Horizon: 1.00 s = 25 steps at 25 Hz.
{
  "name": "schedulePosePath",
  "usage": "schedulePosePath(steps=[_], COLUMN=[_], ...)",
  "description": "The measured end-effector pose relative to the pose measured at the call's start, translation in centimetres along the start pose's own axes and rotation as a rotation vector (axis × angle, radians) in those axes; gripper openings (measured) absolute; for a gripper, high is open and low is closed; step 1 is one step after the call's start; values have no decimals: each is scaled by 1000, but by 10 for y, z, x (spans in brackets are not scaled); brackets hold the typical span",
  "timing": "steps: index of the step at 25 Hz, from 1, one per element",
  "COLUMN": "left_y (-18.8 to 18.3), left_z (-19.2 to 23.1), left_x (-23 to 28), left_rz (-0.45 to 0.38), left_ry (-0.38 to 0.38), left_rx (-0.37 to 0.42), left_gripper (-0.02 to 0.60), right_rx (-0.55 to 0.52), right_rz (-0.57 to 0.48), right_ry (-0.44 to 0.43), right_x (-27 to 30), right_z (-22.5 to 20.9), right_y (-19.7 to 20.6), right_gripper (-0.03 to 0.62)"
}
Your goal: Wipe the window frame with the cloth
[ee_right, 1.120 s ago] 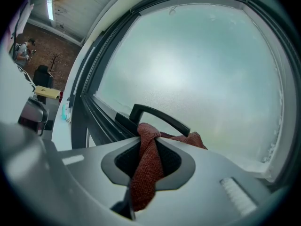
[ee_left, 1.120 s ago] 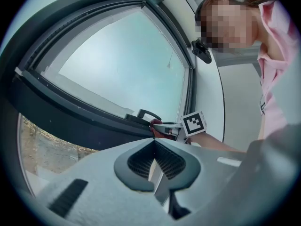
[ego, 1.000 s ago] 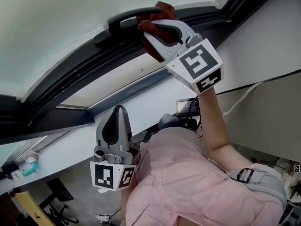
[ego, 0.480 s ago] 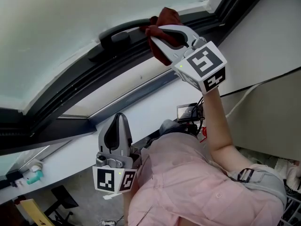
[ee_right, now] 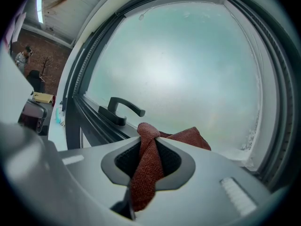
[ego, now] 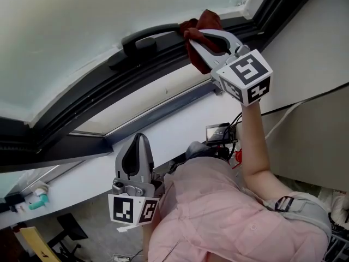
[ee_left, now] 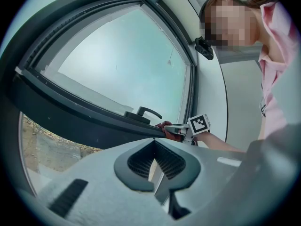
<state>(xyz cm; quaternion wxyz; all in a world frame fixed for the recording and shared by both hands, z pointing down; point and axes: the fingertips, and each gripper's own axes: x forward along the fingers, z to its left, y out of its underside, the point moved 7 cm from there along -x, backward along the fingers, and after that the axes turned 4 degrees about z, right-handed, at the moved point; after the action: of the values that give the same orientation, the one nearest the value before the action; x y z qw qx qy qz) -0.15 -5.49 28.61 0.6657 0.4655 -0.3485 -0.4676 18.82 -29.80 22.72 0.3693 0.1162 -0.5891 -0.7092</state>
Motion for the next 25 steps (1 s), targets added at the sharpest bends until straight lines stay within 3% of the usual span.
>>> schedulePosePath(steps=[25], left_y=[-3], left_z=[11], left_x=[1], left_rz=[-5], left_ry=[-24], left_rx=[-11], left_gripper=[-5], right_rx=[113], right_rz=[23], right_ry=[138], right_x=[-23], right_z=[-61], right_y=[30], right_gripper=[69])
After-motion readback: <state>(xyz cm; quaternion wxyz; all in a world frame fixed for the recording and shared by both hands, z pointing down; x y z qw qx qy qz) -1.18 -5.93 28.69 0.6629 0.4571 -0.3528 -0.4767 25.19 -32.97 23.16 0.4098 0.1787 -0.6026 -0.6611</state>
